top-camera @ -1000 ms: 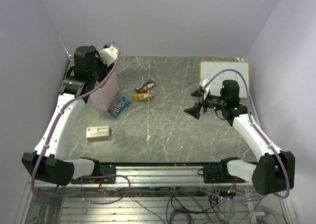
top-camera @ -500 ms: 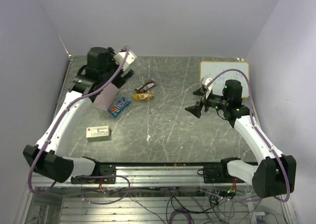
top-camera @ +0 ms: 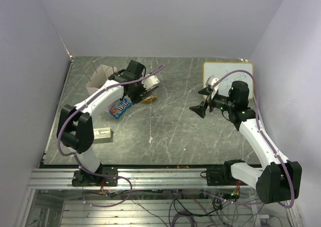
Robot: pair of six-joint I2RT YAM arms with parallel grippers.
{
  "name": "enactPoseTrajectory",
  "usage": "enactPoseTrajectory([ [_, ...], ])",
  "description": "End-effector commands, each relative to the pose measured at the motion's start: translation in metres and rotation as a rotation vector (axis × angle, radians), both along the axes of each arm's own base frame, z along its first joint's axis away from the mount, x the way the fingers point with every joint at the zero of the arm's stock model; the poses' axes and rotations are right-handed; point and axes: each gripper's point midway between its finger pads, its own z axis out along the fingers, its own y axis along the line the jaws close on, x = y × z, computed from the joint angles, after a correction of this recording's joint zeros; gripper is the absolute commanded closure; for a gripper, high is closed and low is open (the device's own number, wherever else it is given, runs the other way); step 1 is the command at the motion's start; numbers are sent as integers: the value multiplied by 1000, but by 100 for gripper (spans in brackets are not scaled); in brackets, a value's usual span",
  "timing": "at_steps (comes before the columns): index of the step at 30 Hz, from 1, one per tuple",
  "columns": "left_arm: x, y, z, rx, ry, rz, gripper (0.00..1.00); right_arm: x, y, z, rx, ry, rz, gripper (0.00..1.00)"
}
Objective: Place the snacks into the paper bag
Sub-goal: Pick up the snack from the center of the board.
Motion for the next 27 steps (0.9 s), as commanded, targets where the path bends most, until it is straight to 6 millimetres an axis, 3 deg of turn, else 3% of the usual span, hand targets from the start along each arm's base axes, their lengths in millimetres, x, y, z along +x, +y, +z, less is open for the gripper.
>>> enactPoseTrajectory([
  [1, -6, 14, -32, 97, 71, 38, 13, 4, -3, -3, -1, 1, -14, 0],
  [7, -4, 21, -79, 188, 181, 58, 15, 5, -4, -6, -9, 1, -18, 0],
  [11, 1, 30, -97, 211, 231, 92, 16, 5, -4, -6, -9, 2, -14, 0],
  [27, 13, 55, -108, 210, 295, 157, 17, 4, -2, -9, -8, 15, -1, 0],
])
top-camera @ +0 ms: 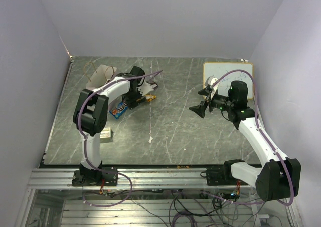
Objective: Place the snacks into the paper bag
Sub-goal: Pick up the snack from the center of the board.
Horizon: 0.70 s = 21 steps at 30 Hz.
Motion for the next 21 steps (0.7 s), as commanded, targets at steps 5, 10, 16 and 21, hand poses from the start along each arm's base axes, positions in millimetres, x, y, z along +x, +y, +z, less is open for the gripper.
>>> enactPoseTrajectory([
  [5, -1, 11, -5, -5, 66, 37, 18, 0, -1, 0, -2, -17, 5, 0],
  [10, -9, 15, -13, 11, 113, 40, 21, 0, -2, -1, -3, -10, 5, 0],
  [16, -17, 12, -18, -16, 162, 44, 29, 0, -1, -1, -3, -13, 5, 0],
  [21, -24, 7, -17, -48, 179, 56, 43, 0, -2, -1, -4, -13, 5, 0],
])
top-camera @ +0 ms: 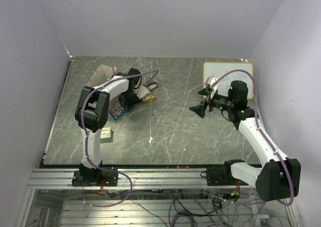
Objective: Place the snacks into the paper bag
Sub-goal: Pick up the snack from the center of the board.
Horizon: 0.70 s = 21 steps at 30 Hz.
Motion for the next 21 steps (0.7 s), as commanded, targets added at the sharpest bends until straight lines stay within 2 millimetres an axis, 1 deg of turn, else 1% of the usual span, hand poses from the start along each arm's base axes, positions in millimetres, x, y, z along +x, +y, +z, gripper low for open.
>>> enactPoseTrajectory([
  [1, -5, -9, 8, -60, 22, 24, 45, 0, -1, -1, -2, -11, 5, 0],
  [4, -9, -11, 13, -80, 16, 29, 51, 0, -1, 0, -1, -12, 6, 0],
  [7, -14, -17, 23, -122, 5, 14, 54, 0, -1, 0, -2, -15, 6, 0],
  [15, -24, -40, 62, -276, -65, -33, 57, -1, -2, 1, 0, -18, 5, 0],
  [18, -33, -48, 83, -345, -73, -70, 59, -1, -2, 2, -1, -25, 4, 0],
  [21, -38, -58, 114, -417, -100, -113, 60, 0, -2, 1, -5, -23, 2, 0],
])
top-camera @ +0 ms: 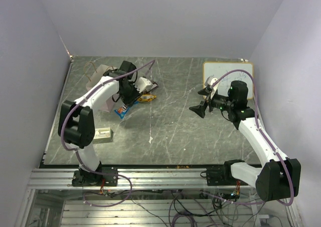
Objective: Place the snacks into the paper bag
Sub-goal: Pick up the snack from the center of the board, then place the snack in the paper bag.
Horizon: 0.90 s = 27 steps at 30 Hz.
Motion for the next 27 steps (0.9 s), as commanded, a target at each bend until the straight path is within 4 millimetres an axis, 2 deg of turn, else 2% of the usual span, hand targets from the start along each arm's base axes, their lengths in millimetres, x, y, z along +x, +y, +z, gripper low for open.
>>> enactPoseTrajectory([
  [1, -14, -24, 49, -159, -32, -88, 60, 1, -3, 1, -6, -23, -3, 0],
  [8, -25, -39, 144, -330, -228, -144, 62, 1, -4, 0, -11, -23, -10, 0],
  [14, -21, -23, 212, -359, -441, -32, 64, 2, -4, -1, -10, -18, -9, 0],
  [22, -6, 17, 278, -348, -720, 186, 65, 2, -4, 0, -8, -22, -12, 0],
  [27, 3, 58, 314, -299, -888, 329, 65, 1, -4, 1, -6, -19, -6, 0],
])
